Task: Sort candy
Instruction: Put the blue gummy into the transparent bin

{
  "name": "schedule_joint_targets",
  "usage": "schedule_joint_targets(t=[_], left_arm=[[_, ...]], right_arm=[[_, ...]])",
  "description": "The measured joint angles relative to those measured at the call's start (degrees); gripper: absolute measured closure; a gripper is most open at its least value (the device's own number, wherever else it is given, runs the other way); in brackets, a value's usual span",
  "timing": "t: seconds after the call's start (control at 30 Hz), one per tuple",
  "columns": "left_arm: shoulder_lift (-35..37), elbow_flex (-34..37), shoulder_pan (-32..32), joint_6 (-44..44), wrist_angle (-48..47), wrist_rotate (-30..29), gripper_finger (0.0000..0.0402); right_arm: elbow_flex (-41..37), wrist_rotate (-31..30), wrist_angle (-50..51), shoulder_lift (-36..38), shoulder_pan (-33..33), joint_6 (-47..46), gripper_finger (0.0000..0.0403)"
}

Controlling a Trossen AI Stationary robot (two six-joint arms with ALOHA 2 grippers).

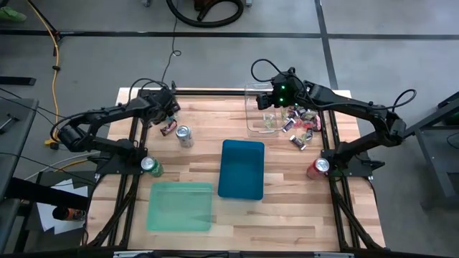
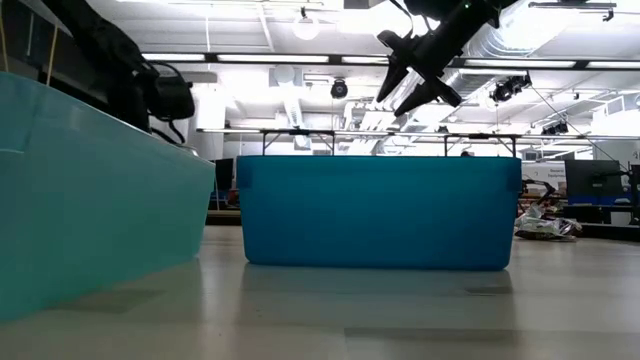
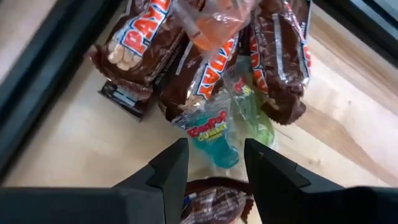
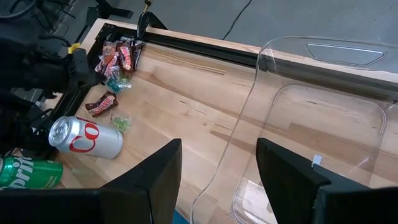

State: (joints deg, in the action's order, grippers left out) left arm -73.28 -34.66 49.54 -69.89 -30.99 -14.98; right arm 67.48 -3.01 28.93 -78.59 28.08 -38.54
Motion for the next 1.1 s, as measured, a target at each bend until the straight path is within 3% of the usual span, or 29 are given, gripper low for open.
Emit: schedule_joint_targets(t=[0.2,0.43,0.63,0.8,1.1], left_arm=[[-1.0,3.2,0.9,-4.0,5.7,1.4,0.0266],[-3.9,3.7,1.8,-1.6,7.4,2.6,0.0278],[-2.8,3.7,1.8,4.4,7.4,5.7,0.0379],[4.0,3.7,1.8,10.9,6.8,9.2,0.0395],[25.7,3.7,0.2,14.1,8.3,14.3,0.0401]], right_arm=[[0.0,0.0,0.0,0.0,0.0,0.0,0.0201],[0.0,0.0,0.0,0.0,0.0,0.0,0.0201],[0.0,0.0,0.0,0.0,0.0,0.0,0.0201],[0.0,0.0,-0.1,0.0,0.0,0.0,0.0201],[0.0,0.0,-1.3,0.0,0.0,-0.4,0.0201]])
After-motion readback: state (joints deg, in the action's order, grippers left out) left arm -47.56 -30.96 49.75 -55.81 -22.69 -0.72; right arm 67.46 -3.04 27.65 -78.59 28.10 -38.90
